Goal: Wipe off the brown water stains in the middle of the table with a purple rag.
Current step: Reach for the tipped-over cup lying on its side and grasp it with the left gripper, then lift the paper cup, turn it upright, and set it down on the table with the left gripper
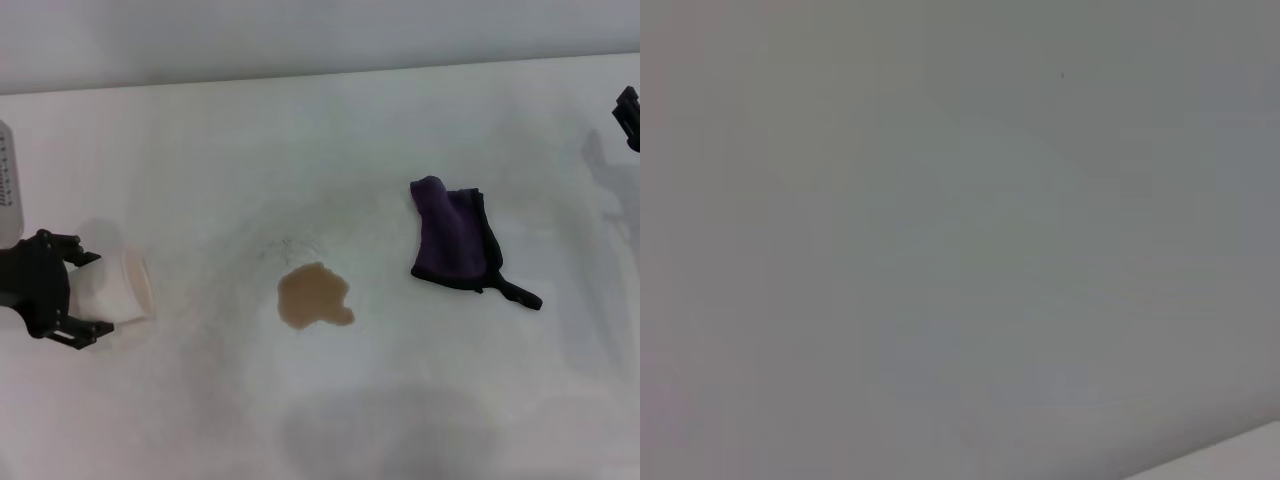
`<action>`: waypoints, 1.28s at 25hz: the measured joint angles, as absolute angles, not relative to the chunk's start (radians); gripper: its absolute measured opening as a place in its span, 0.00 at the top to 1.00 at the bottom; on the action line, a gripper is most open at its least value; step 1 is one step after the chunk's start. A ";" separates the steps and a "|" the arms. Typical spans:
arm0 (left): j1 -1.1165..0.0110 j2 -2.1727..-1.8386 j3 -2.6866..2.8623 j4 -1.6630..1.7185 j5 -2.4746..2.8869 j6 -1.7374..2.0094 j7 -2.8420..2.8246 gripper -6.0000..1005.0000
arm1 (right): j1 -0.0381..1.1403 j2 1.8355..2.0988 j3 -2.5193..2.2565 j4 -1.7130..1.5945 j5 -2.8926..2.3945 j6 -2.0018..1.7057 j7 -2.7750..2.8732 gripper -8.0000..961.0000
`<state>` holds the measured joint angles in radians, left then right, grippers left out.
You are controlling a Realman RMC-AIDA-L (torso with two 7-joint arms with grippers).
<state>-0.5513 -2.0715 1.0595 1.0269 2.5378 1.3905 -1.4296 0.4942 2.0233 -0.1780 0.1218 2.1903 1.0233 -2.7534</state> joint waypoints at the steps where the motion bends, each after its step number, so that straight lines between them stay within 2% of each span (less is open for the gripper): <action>1: -0.551 -2.072 1.060 1.024 2.538 1.389 -1.430 0.13 | 0.494 2.023 -0.178 0.123 2.190 1.023 -2.753 0.12; 22: -0.532 -2.075 1.051 0.991 2.359 1.369 -1.430 0.17 | 0.473 2.020 -0.178 0.118 2.193 1.031 -2.752 0.12; 28: -0.524 -2.074 1.051 0.967 2.324 1.359 -1.430 0.20 | 0.472 2.018 -0.178 0.115 2.196 1.031 -2.752 0.12; 32: -0.497 -2.076 1.051 0.945 2.208 1.290 -1.431 0.27 | 0.472 2.017 -0.178 0.104 2.197 1.030 -2.752 0.12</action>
<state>-0.4971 -2.0764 1.0509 0.9455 2.2083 1.2903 -1.4309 0.4725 2.0167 -0.1779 0.1041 2.1965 1.0296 -2.7519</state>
